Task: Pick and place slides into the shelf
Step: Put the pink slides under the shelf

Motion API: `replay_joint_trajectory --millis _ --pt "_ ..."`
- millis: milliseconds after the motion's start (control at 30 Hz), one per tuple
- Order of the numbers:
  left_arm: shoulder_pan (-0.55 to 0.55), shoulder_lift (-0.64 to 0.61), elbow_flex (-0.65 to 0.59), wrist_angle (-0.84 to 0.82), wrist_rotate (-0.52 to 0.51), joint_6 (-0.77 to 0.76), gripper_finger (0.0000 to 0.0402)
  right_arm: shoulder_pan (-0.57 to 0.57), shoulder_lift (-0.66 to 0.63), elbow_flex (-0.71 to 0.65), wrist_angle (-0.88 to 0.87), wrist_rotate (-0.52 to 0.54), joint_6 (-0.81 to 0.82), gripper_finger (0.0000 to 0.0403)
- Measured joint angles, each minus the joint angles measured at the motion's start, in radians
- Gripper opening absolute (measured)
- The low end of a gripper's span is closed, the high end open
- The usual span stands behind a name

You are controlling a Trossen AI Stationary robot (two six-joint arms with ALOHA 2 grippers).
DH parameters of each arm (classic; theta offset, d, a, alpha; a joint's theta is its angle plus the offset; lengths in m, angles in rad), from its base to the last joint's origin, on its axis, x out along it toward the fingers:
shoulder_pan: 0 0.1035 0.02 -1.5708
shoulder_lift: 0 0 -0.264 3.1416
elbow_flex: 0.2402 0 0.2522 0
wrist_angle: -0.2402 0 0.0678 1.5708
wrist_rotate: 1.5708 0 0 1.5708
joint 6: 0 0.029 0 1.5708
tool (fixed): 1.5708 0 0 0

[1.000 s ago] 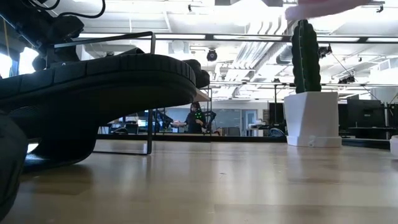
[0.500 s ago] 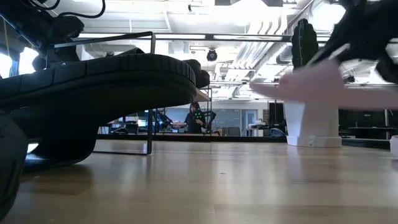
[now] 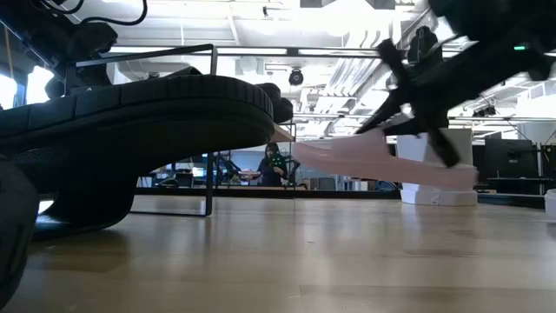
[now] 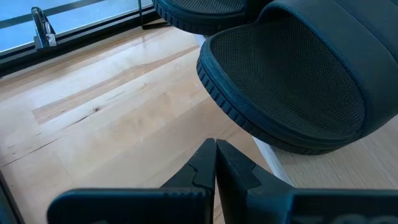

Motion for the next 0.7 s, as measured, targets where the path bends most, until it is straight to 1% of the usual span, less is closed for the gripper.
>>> replay_joint_trajectory --millis 133,233,400,500,567,700 --pt "0.000 0.000 0.000 0.000 0.000 0.000 0.0001 -0.082 0.082 0.084 0.001 -0.055 -0.020 0.0000" --pt "0.000 0.000 0.000 0.000 0.000 0.000 0.0001 -0.140 0.156 0.155 0.002 -0.126 -0.075 0.0000" --pt "0.000 0.000 0.000 0.000 0.000 0.000 0.0001 -0.244 0.272 0.244 0.002 -0.258 -0.110 0.0000" --pt "0.000 0.000 0.000 0.000 0.000 0.000 0.0001 -0.321 0.327 0.262 0.024 -0.333 -0.115 0.0000" --pt "0.000 0.000 0.000 0.000 0.000 0.000 0.0001 -0.371 0.350 0.260 0.074 -0.369 -0.120 0.0000" --pt "0.000 0.000 0.000 -0.001 0.000 0.000 0.0001 -0.463 0.370 0.249 0.162 -0.442 -0.126 0.0000"
